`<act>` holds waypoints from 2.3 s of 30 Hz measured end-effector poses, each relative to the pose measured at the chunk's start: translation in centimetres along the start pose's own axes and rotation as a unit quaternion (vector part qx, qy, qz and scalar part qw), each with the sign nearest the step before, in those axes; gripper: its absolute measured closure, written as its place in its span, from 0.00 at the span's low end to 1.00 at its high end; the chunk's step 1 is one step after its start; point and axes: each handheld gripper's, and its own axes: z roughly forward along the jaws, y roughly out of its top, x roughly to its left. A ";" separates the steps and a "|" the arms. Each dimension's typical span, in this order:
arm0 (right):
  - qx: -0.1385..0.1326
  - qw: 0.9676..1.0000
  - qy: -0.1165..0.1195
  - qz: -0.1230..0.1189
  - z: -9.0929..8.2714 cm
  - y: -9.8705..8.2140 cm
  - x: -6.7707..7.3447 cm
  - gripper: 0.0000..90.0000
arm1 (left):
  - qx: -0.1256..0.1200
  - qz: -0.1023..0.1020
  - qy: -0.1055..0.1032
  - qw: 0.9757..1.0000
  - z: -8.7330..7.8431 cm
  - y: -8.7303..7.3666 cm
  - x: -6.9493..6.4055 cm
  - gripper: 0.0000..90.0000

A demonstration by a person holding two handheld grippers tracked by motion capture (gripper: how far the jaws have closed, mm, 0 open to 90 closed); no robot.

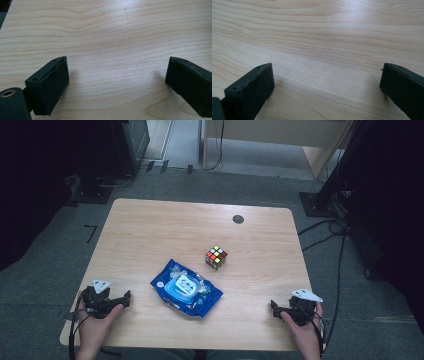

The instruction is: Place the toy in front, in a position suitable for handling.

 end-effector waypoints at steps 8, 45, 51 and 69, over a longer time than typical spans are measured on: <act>-0.033 0.999 0.016 0.032 -1.1 0.2 0.5 0.20 | -0.007 0.003 0.000 1.000 -1.2 0.5 -0.9 0.07; -0.036 0.976 0.206 -0.068 2.8 6.6 16.5 0.60 | -0.019 0.006 -0.157 0.987 -0.7 4.0 -8.4 0.47; -0.006 0.970 0.240 -0.048 3.8 6.3 16.4 0.72 | -0.013 0.014 -0.156 0.988 -0.2 3.9 -8.8 0.59; -0.021 0.969 0.232 -0.082 3.8 5.6 19.0 1.00 | -0.017 0.012 -0.130 0.991 2.4 6.2 -8.4 0.83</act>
